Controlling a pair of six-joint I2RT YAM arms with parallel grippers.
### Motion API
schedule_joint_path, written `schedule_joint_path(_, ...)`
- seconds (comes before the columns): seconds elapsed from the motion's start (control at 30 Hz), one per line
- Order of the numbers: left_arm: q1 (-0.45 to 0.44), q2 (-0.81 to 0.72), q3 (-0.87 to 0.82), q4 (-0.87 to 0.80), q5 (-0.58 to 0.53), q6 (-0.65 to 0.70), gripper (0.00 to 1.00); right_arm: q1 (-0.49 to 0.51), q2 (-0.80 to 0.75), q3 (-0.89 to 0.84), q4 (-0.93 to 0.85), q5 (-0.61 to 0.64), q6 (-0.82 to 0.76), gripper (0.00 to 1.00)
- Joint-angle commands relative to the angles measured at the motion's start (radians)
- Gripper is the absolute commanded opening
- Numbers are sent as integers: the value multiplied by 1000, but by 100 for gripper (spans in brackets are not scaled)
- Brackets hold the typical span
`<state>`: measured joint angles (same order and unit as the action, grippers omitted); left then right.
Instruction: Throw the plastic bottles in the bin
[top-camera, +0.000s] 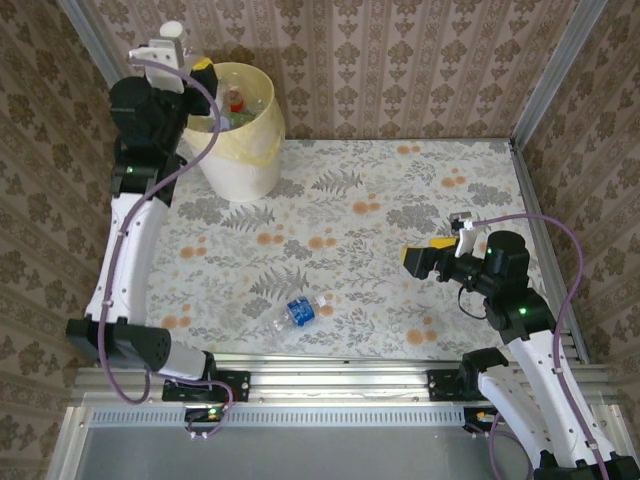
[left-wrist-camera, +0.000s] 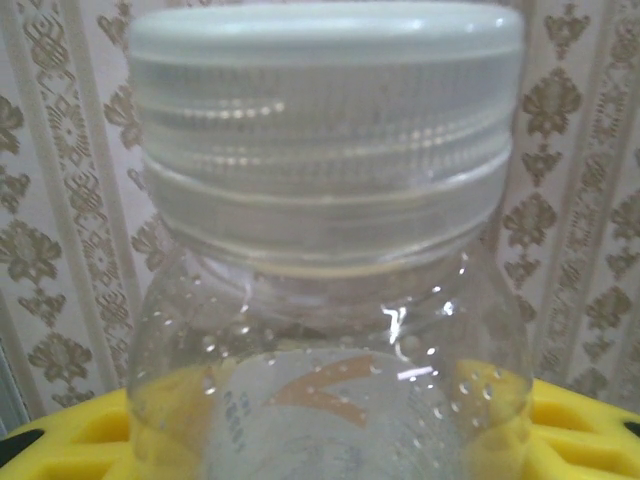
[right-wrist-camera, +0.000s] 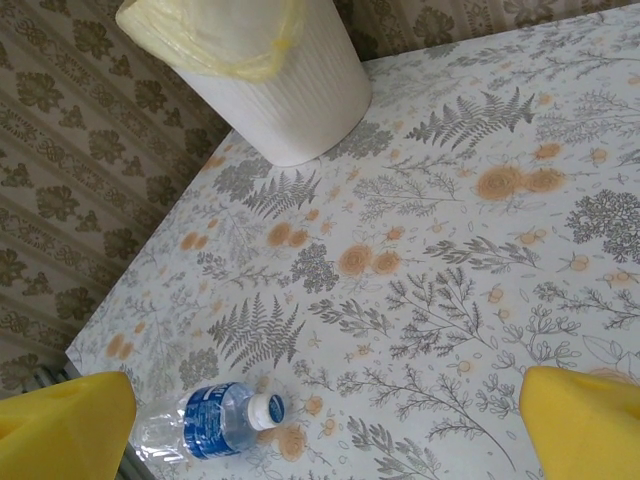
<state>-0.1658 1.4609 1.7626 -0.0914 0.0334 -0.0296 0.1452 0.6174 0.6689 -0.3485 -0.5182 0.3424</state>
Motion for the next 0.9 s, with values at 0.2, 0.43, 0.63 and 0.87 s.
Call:
schedule_joint_path(0.2, 94, 334, 415, -304, -48, 138, 51, 7, 14, 31, 4, 22, -18, 100)
schedule_joint_path(0.43, 105, 630, 864, -629, -31, 112, 100, 7, 15, 31, 6, 14, -14, 100)
schedule_joint_path(0.63, 86, 507, 885, -661, -80, 91, 100, 7, 9, 34, 4, 10, -15, 100)
schedule_joint_path(0.87, 58, 249, 663, -687, -62, 90, 100, 6, 3, 33, 5, 3, -10, 100)
